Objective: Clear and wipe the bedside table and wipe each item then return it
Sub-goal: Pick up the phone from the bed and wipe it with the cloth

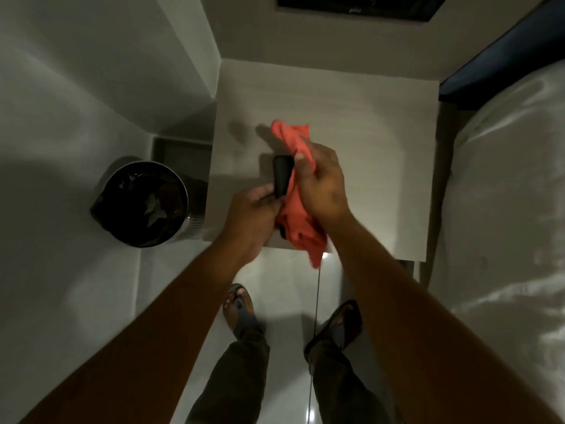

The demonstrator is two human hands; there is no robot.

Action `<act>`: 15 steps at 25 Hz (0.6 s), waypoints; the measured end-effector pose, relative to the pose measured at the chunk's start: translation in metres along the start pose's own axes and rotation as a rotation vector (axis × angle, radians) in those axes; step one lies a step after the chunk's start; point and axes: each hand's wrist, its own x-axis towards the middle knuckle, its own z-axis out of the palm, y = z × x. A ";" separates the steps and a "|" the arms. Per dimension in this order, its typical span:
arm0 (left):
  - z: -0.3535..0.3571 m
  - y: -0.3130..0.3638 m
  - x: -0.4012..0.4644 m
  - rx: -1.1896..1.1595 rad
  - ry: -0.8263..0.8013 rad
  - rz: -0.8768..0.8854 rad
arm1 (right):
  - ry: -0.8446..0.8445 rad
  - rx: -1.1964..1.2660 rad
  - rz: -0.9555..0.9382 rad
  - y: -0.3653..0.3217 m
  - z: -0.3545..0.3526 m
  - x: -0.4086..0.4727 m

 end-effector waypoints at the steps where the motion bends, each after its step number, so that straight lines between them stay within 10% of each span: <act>1: -0.005 0.002 0.003 -0.033 -0.002 -0.004 | 0.034 0.298 0.172 -0.005 -0.004 0.011; 4: -0.012 0.012 0.015 -0.167 0.027 -0.029 | -0.015 0.937 0.628 -0.003 -0.003 -0.011; 8: -0.005 0.004 0.015 -0.172 -0.009 -0.080 | -0.053 1.101 0.766 -0.004 -0.017 -0.048; 15: -0.013 -0.001 0.037 -0.099 0.068 -0.053 | -0.023 0.621 0.759 0.010 -0.016 -0.038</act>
